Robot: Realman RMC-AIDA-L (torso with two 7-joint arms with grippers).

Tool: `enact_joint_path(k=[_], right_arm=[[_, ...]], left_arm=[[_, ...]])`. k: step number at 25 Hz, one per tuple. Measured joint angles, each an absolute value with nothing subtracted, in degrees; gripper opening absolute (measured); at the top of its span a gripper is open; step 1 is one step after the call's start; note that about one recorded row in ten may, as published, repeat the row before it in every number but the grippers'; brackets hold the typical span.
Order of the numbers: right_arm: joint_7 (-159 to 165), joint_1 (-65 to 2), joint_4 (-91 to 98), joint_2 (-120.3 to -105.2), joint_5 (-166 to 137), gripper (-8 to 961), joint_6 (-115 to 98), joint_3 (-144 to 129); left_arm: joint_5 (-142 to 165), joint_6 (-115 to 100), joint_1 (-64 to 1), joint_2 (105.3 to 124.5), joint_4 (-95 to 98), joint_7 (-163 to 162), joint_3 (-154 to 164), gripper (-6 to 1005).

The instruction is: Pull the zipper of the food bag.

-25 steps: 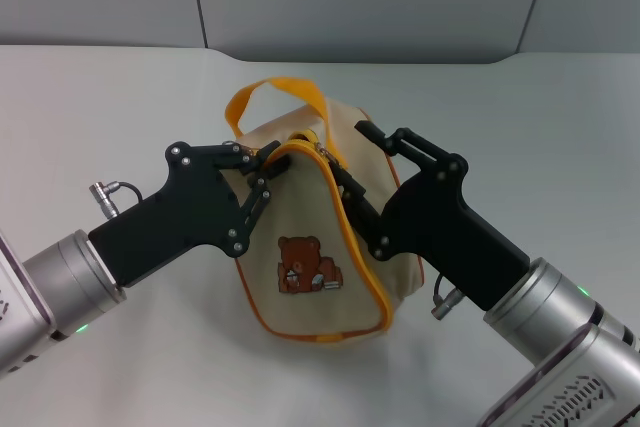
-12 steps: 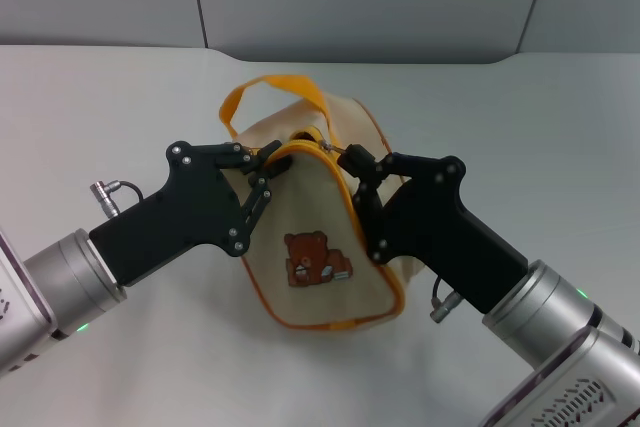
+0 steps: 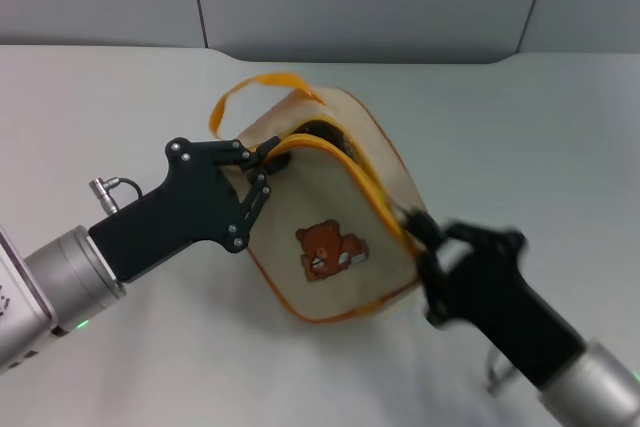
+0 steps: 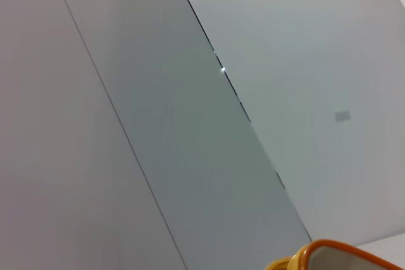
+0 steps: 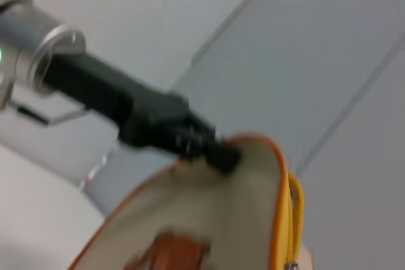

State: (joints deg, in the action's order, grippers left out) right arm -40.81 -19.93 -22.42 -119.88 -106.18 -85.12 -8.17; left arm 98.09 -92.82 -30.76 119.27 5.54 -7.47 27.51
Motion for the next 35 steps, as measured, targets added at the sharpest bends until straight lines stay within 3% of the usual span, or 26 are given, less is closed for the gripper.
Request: enact_joint_path(k=[2,7,14,22,26,32,33,35], right_arm=[[-40.4,-15.3,-21.4,-119.88,-106.2,34,-85.1,-8.4],[-40.4,-13.1,-20.5,-119.83,-106.2,63,-86.2,-8.7],[-34.3,-13.1,-20.3,-119.62,-105.8,105,-91.9,-8.3],[10.7,-17.8,-2.4,-119.11,-106.3,152,-101.8,-16.4],[28.2,-19.6,7.2,-119.1,-106.3,345,-103.5,-23.2],[46.5,-22.1,20.3,-118.77,-106.3,605,-106.9,-37.6],[49.5,-22.7,22.3,-118.47,-106.4,635,-107.0,-40.5],[51.5,-23.5,23.2,-118.02,-106.4,697,-106.9,-43.0]], left_arm=[[98.0,-92.7,-30.8,119.26,5.7,-7.5,27.3,58],[97.9,-92.4,-31.0,119.26,5.7,-7.6,27.1,58],[97.6,-91.8,-30.7,119.26,4.1,-11.7,26.9,58],[97.9,-91.3,-29.1,119.13,1.4,-24.6,26.3,58],[98.0,-93.1,-28.2,118.86,3.9,-29.5,28.6,58],[98.1,-98.7,-25.3,118.75,16.7,-40.4,42.1,284],[98.1,-100.0,-23.9,118.74,20.9,-43.5,45.8,493],[98.2,-100.8,-22.4,118.69,24.9,-46.7,48.9,561]])
